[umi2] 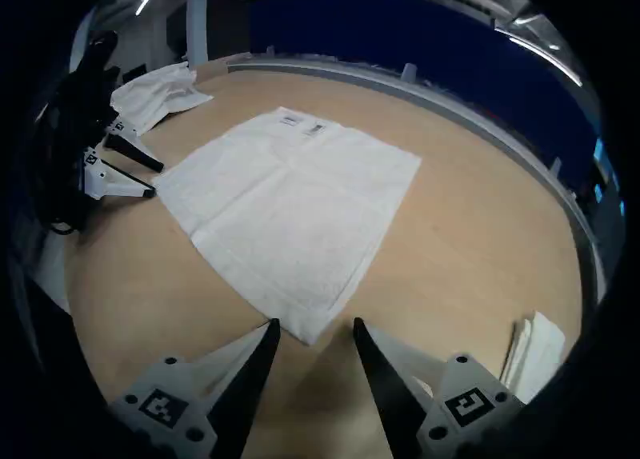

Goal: Fold towel

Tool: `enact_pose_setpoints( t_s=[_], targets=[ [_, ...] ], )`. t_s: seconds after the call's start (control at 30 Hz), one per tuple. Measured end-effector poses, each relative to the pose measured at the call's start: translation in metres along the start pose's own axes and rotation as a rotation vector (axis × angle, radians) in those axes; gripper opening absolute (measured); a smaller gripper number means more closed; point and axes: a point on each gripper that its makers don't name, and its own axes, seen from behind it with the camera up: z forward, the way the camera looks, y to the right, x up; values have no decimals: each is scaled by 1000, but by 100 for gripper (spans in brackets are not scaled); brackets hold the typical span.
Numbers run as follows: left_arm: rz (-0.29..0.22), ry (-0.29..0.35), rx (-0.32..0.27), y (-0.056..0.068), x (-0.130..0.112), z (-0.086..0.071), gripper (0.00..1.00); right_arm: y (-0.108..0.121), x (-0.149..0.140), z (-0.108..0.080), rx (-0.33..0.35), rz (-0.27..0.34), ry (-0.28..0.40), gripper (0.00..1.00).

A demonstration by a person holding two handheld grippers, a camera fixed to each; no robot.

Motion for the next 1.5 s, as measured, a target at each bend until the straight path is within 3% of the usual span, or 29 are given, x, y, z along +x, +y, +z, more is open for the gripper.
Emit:
enact_pose_setpoints(
  t_s=[0.27, 0.33, 0.5, 0.57, 0.7, 0.9, 0.97, 1.13, 1.5],
  targets=[
    [29, -11, 18, 1, 0, 1, 68, -3, -1, 0, 14, 17, 1, 59],
    [26, -15, 13, 2, 0, 0, 68, -4, 0, 0, 20, 22, 0, 54],
    [22, -25, 8, 3, 0, 0, 64, -6, 0, 0, 25, 30, -4, 52],
    [24, -28, 13, 3, 0, 1, 53, -6, 0, 1, 26, 30, -7, 50],
    [21, -28, 23, 4, -1, 2, 51, -8, 1, 1, 31, 29, -12, 39],
    [10, -36, 34, 1, -4, 1, 22, -7, 1, 1, 31, 42, -17, 24],
    [8, -38, 39, 1, -4, 1, 17, -7, 1, 2, 30, 48, -16, 20],
    [2, -35, 32, 3, -5, -2, 13, -4, 5, 0, 24, 65, -6, 7],
    [-28, -30, 25, 5, -6, -3, 13, -1, 3, -4, 20, 82, -7, 5]
  ],
)
